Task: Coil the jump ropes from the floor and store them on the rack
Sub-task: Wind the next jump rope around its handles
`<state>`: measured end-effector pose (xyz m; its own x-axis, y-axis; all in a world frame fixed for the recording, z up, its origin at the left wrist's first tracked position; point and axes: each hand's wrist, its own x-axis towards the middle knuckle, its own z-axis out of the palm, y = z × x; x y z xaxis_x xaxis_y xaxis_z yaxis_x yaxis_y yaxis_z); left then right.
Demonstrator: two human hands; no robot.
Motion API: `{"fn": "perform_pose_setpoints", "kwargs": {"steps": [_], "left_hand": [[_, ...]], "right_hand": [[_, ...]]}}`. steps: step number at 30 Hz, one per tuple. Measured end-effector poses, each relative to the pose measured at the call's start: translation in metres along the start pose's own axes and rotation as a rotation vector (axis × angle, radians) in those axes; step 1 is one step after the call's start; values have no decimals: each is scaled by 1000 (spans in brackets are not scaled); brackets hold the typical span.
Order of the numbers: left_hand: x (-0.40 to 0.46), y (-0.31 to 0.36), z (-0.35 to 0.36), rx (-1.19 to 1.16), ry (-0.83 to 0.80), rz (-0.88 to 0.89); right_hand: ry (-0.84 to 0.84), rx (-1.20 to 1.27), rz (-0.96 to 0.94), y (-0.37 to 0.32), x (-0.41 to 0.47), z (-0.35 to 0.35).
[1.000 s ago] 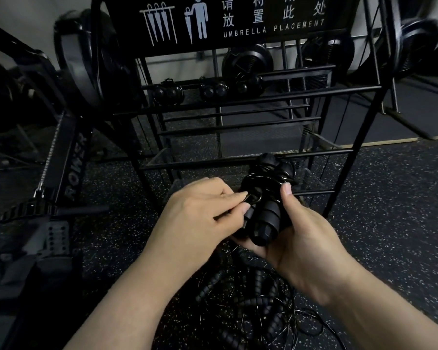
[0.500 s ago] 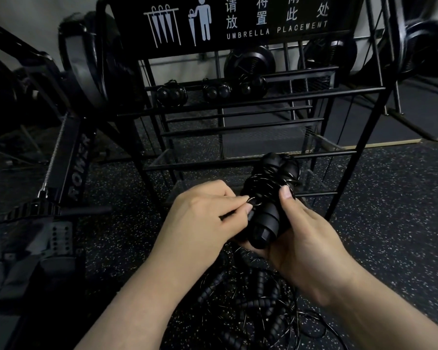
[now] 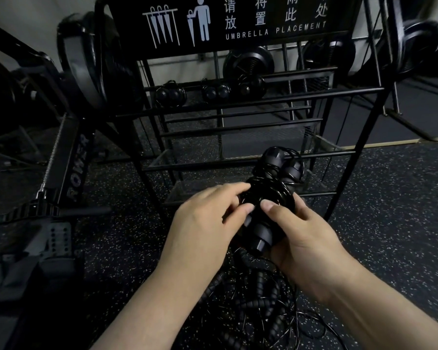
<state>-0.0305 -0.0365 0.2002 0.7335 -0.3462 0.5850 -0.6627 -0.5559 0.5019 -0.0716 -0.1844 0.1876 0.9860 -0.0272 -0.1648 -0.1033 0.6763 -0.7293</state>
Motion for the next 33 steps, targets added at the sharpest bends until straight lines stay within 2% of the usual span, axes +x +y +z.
{"fn": "perform_pose_setpoints", "kwargs": {"steps": [4, 7, 11, 15, 19, 24, 28, 33], "left_hand": [[0, -5, 4, 36, 42, 65], [2, -6, 2, 43, 12, 79], [7, -10, -9, -46, -179, -78], [4, -10, -12, -11, -190, -81], [5, -10, -19, -86, -285, -186], [7, -5, -17, -103, -276, -254], [5, 1, -16, -93, -266, -241], [5, 5, -10, -69, -233, -302]], "right_hand": [[-4, -15, -2, 3, -2, 0], [3, -15, -2, 3, -3, -1], [-17, -95, -11, 4, -4, -6], [-50, -143, -13, 2, -3, -7], [-43, -266, -50, 2, -3, -10], [-14, -372, -107, -1, -3, -13], [-1, -382, -120, -1, -3, -13], [13, -562, -171, 2, -2, -18]]}}
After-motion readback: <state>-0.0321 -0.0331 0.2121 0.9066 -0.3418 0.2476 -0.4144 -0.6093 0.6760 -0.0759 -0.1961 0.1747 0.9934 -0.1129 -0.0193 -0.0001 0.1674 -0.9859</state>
